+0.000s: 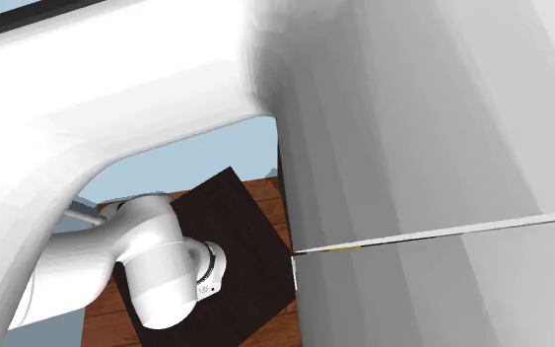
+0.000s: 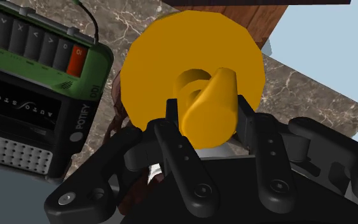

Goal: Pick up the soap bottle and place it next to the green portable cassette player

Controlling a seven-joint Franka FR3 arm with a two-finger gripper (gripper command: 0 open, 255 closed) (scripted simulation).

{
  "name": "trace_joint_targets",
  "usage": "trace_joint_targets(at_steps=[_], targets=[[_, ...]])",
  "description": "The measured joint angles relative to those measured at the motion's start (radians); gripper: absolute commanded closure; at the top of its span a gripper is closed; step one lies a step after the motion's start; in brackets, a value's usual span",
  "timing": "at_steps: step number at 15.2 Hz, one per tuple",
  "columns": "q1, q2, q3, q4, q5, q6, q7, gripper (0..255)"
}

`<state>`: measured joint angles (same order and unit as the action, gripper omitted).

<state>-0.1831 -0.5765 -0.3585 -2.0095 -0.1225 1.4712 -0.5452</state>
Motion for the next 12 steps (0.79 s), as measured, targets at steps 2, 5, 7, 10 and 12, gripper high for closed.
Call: trace_joint_targets(at_steps=[2, 5, 7, 10, 12], targets=[[-0.002, -0.007, -0.002, -0.032, -0.003, 0.025, 0.000, 255], [-0.006, -0.020, -0.006, -0.083, -0.009, 0.063, 0.000, 255], [-0.008, -0.028, -0.007, -0.115, -0.011, 0.088, 0.002, 255], [-0.012, -0.040, -0.010, -0.166, -0.017, 0.127, 0.004, 255], [-0.014, -0.048, -0.012, -0.198, -0.020, 0.151, 0.004, 255]])
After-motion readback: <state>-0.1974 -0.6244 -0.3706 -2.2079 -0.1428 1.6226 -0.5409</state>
